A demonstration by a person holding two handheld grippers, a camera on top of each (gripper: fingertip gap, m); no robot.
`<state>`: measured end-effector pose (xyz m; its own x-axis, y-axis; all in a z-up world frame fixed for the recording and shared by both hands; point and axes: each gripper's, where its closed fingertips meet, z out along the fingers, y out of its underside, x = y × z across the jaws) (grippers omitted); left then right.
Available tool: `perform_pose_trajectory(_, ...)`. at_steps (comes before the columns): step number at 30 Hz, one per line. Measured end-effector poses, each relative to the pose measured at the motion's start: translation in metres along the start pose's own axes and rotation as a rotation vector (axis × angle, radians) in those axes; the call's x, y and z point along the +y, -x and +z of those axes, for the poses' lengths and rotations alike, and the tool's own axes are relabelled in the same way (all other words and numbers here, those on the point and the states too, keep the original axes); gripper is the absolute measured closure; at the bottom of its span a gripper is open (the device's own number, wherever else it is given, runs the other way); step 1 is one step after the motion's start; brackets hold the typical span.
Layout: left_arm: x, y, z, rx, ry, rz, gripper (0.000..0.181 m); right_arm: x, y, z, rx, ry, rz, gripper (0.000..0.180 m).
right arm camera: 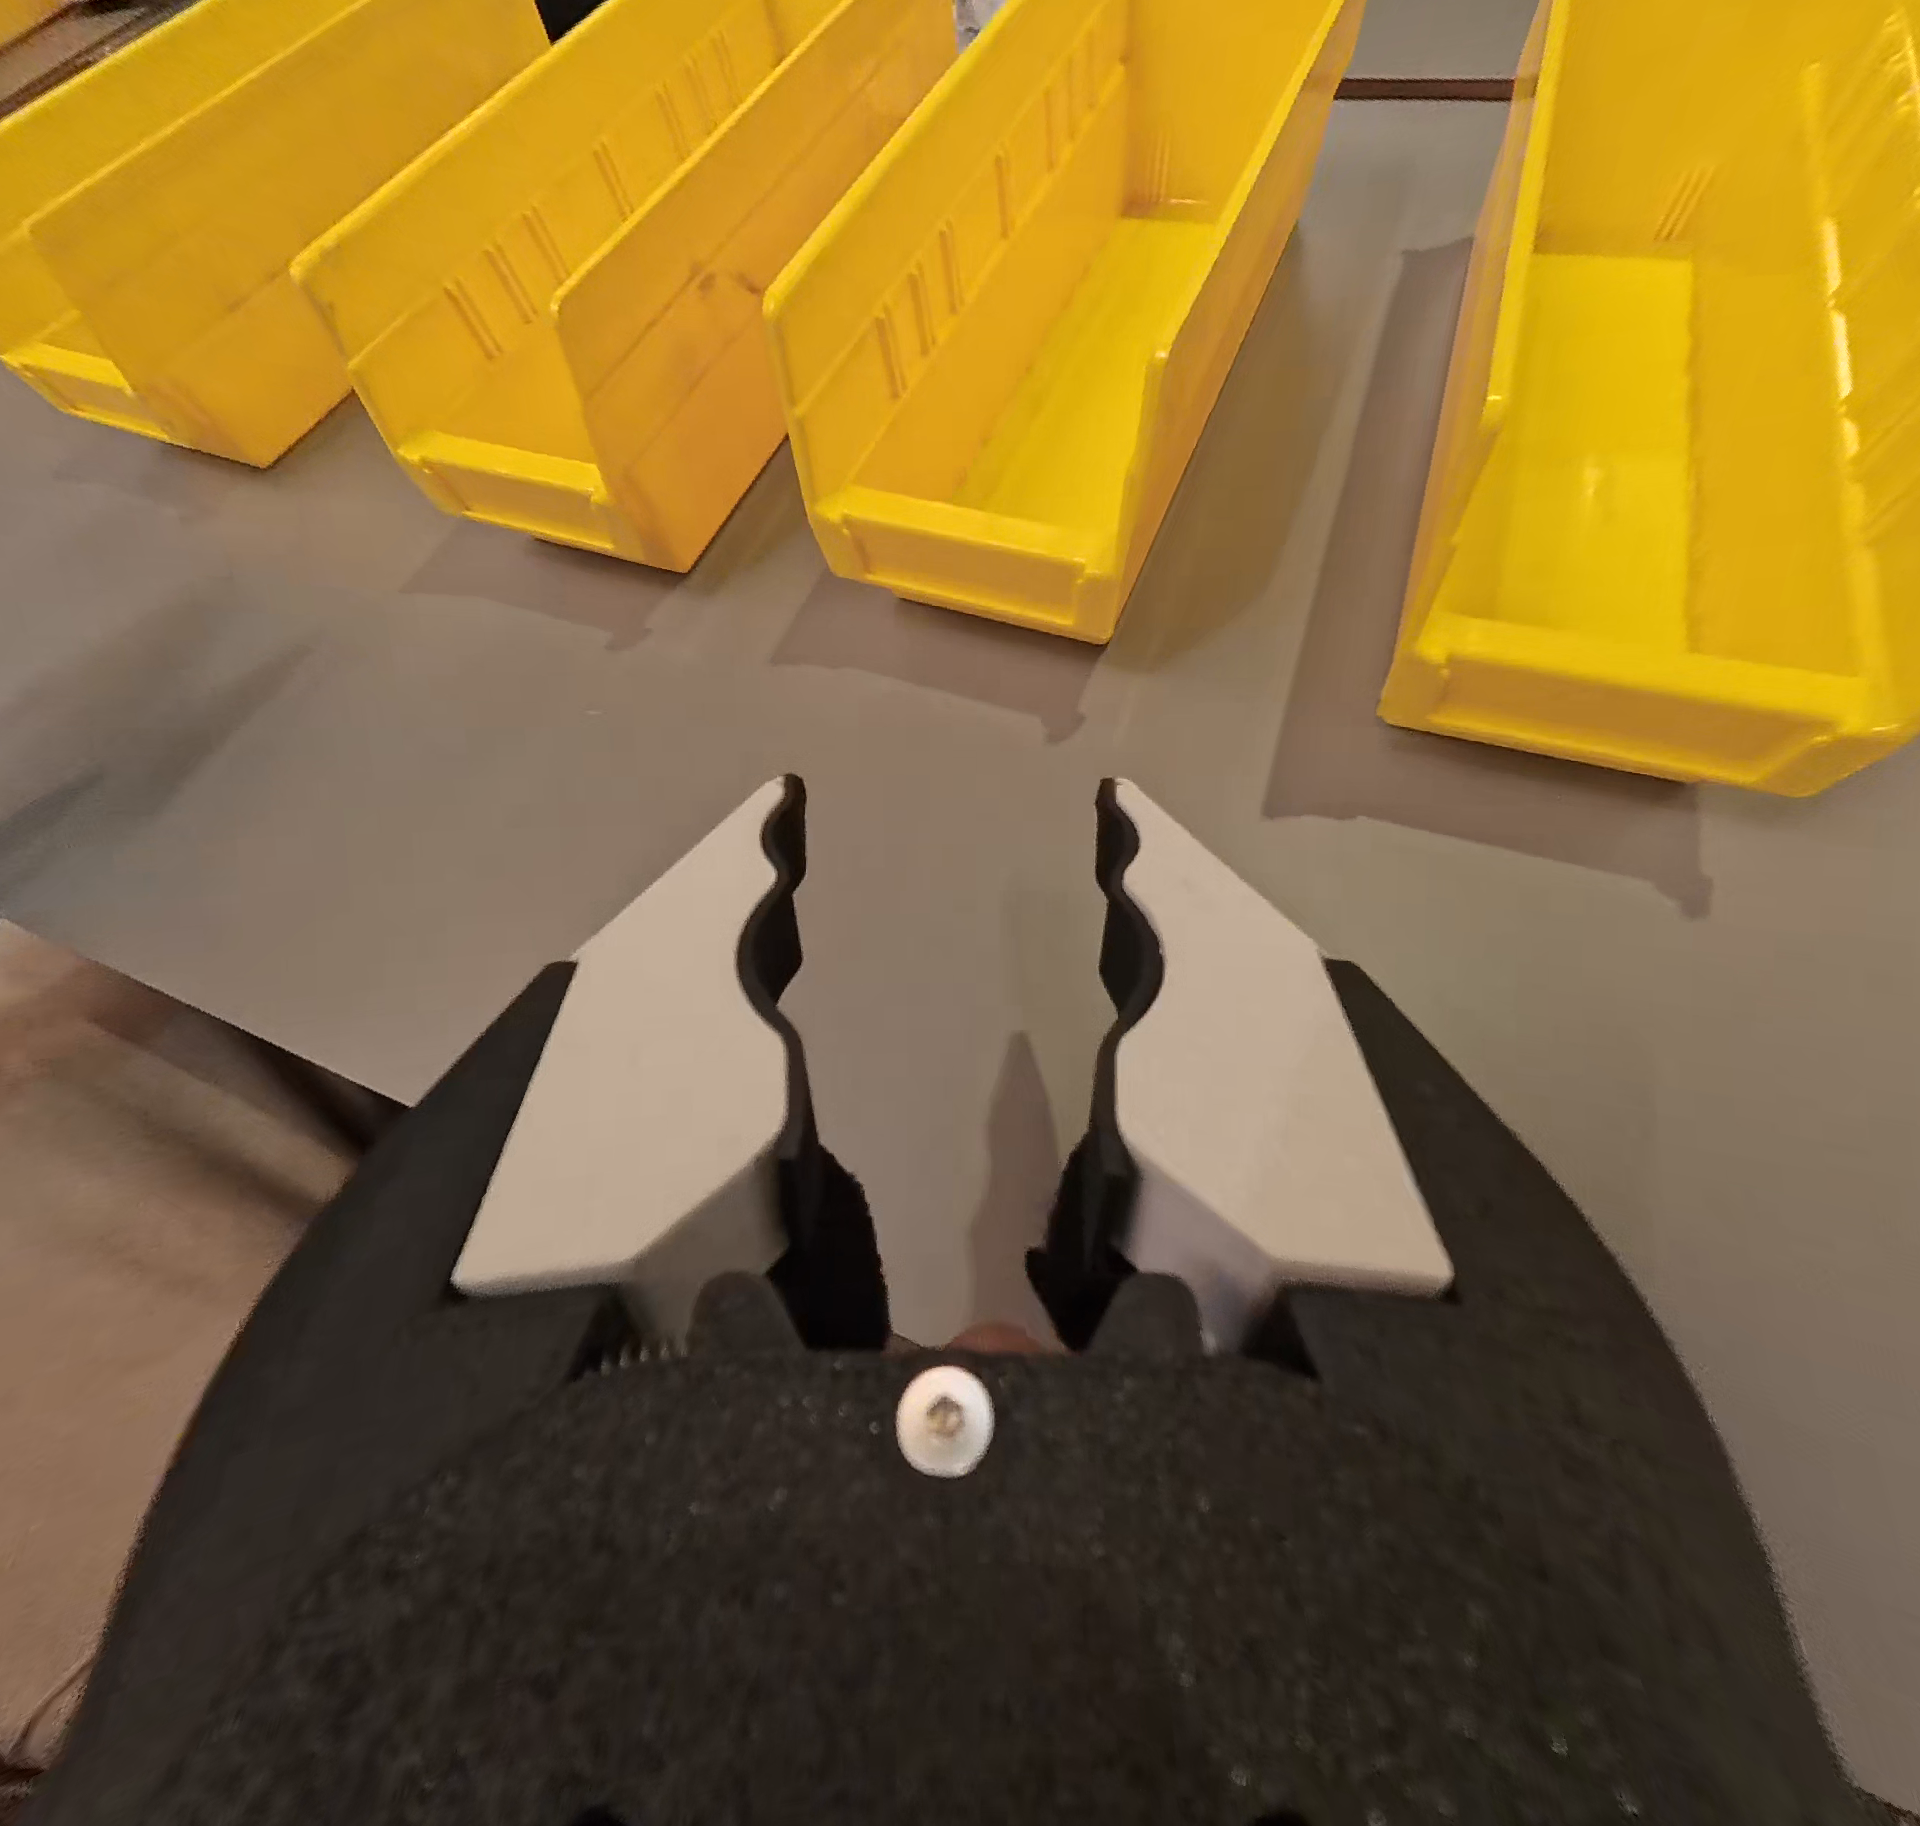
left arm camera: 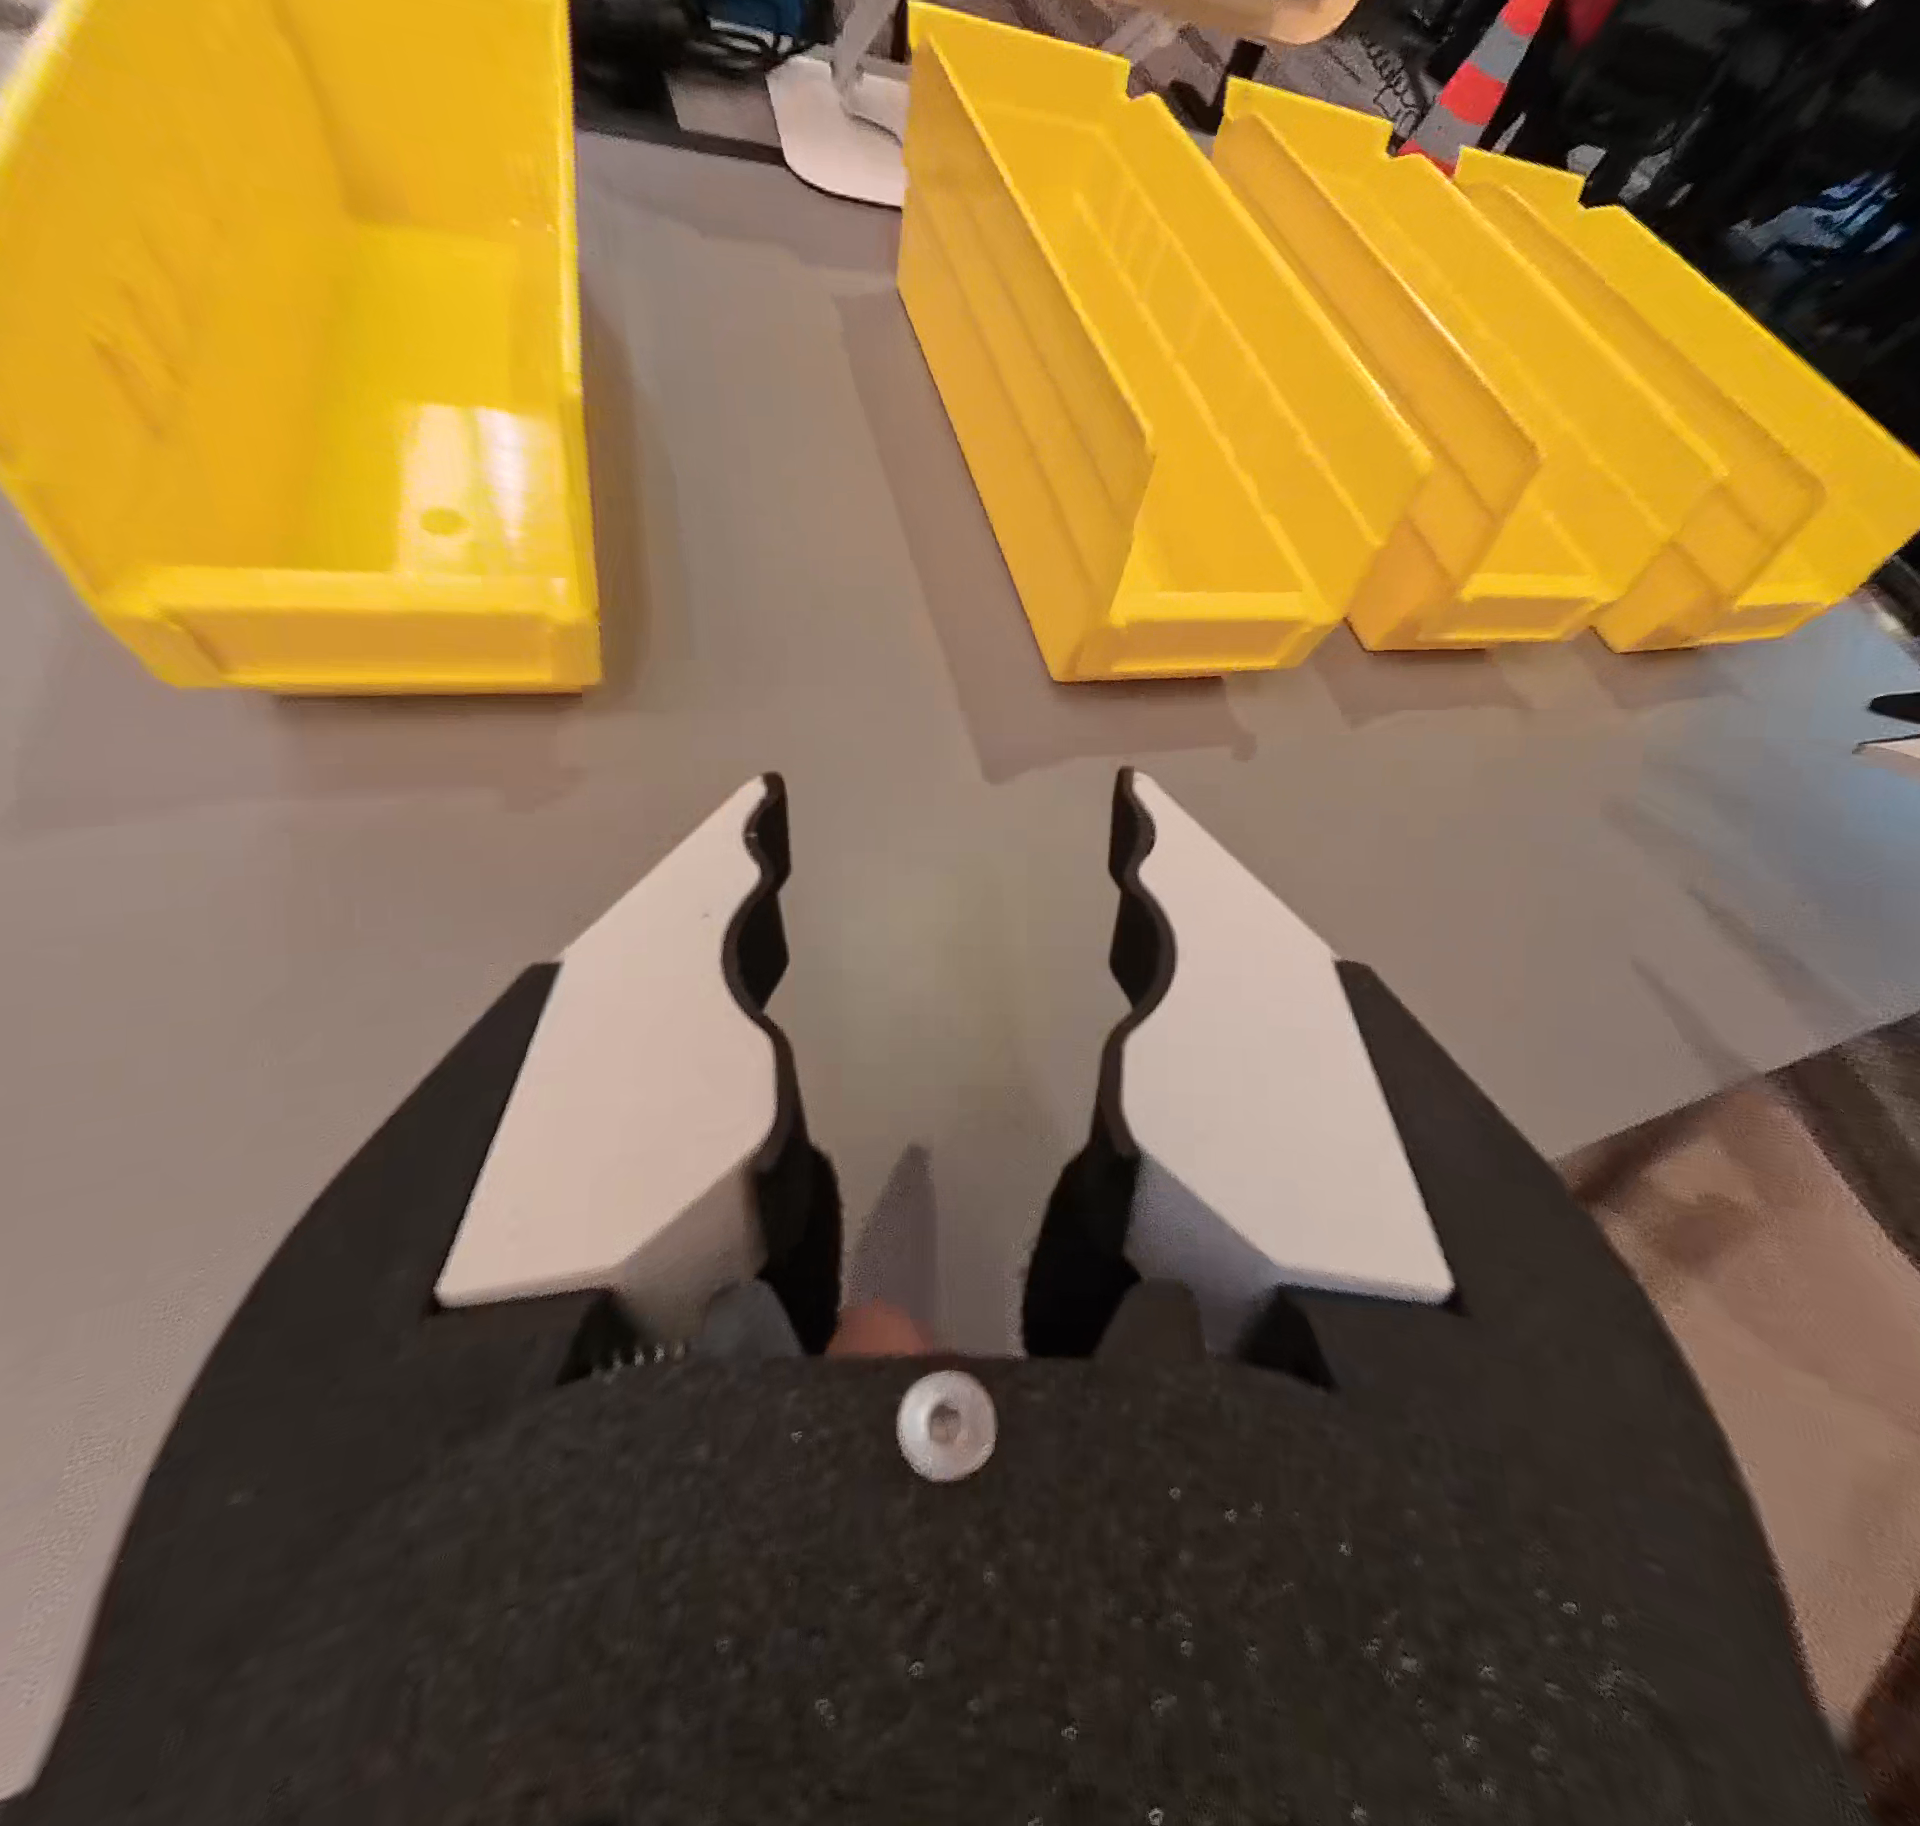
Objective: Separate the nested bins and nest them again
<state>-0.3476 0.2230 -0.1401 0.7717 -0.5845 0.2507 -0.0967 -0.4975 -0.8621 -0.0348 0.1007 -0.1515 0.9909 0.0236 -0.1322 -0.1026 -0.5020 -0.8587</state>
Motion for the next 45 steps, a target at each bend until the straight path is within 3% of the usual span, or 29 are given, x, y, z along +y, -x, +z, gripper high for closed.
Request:
perform_pose_trajectory(5,0.005,0.007,0.001,-0.046,0.025,0.069,0.126,-0.007,-0.007,0.012,0.058,-0.018,-0.01,0.127)
perform_pose_trajectory(10,0.008,0.001,0.0,-0.032,0.038,0.064,0.128,-0.017,-0.027,0.027,0.203,-0.03,-0.181,0.134)
perform_pose_trajectory(23,0.011,0.002,-0.007,-0.021,0.047,0.027,0.138,-0.02,-0.036,0.016,0.231,-0.068,-0.143,0.126)
perform_pose_trajectory(27,0.011,0.003,-0.007,-0.029,0.049,0.036,0.138,-0.041,-0.109,-0.015,0.483,-0.16,-0.138,0.138)
perform_pose_trajectory(30,0.014,0.002,-0.006,-0.019,0.059,0.03,0.139,-0.037,-0.15,-0.007,0.379,-0.118,0.066,0.131)
perform_pose_trajectory(36,0.017,-0.005,-0.001,-0.004,0.079,0.05,0.14,-0.041,-0.198,0.033,0.306,-0.088,0.149,0.13)
perform_pose_trajectory(37,0.018,-0.005,-0.001,-0.006,0.082,0.056,0.14,-0.038,-0.203,0.045,0.312,-0.063,0.156,0.131)
perform_pose_trajectory(38,0.018,-0.006,-0.001,-0.009,0.082,0.061,0.142,-0.036,-0.209,0.054,0.333,-0.046,0.173,0.143)
perform_pose_trajectory(39,0.018,-0.006,-0.001,-0.012,0.081,0.065,0.143,-0.038,-0.214,0.06,0.35,-0.051,0.205,0.168)
perform_pose_trajectory(40,0.018,-0.006,-0.002,-0.014,0.08,0.07,0.144,-0.04,-0.216,0.064,0.358,-0.07,0.233,0.175)
perform_pose_trajectory(45,0.022,-0.005,-0.005,-0.033,0.089,0.102,0.145,-0.048,-0.213,0.06,0.369,-0.086,0.228,0.176)
